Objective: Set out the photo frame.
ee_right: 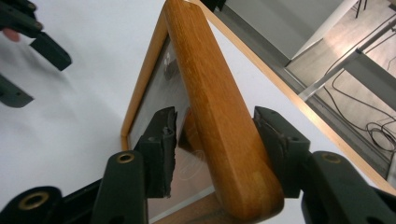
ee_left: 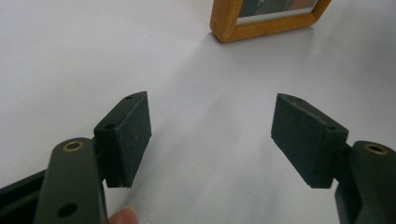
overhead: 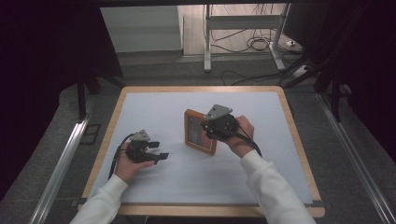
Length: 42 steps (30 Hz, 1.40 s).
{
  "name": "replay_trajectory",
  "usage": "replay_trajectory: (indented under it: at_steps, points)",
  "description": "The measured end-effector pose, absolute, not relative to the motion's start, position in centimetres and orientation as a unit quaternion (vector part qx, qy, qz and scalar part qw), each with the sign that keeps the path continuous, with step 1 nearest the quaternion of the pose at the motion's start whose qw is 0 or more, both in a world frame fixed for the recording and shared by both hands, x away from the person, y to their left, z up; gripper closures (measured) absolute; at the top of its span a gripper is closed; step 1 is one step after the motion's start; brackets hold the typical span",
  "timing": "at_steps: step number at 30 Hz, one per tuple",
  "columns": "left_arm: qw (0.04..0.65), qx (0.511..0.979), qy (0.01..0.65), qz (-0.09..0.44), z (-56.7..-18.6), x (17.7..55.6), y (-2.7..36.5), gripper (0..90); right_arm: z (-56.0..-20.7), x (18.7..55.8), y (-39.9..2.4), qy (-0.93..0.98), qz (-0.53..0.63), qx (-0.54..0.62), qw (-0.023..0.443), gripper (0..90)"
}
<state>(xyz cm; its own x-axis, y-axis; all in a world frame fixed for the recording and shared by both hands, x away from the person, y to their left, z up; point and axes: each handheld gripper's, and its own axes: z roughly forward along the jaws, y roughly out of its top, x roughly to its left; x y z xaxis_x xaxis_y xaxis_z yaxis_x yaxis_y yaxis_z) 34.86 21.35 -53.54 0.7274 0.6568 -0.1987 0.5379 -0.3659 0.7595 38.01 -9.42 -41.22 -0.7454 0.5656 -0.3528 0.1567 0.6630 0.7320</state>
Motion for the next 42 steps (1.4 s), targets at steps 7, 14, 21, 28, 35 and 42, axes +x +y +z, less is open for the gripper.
replay_trajectory:
  at_steps: [7,14,21,28,35,42]
  points:
    - [0.43,0.825,0.361,0.069,-53.6,34.9,21.3,28.1,-41.8,39.9,-9.8,0.858,0.355,0.24,0.284,41.9]
    - [0.43,0.825,0.359,0.07,-53.6,34.9,21.3,28.1,-42.4,41.0,-10.0,0.848,0.36,0.272,0.276,36.1]
    - [0.429,0.825,0.361,0.071,-53.6,34.9,21.2,28.1,-42.9,41.7,-10.3,0.842,0.361,0.289,0.277,31.2]
    - [0.427,0.826,0.36,0.071,-53.7,34.8,21.1,28.0,-43.1,41.6,-10.8,0.83,0.375,0.306,0.276,25.7]
    - [0.426,0.828,0.358,0.072,-53.6,34.8,21.2,27.9,-42.5,40.2,-12.3,0.811,0.406,0.328,0.264,23.6]
    - [0.431,0.823,0.362,0.072,-53.5,34.6,21.1,27.7,-43.2,37.7,-15.0,0.799,0.43,0.348,0.237,23.2]
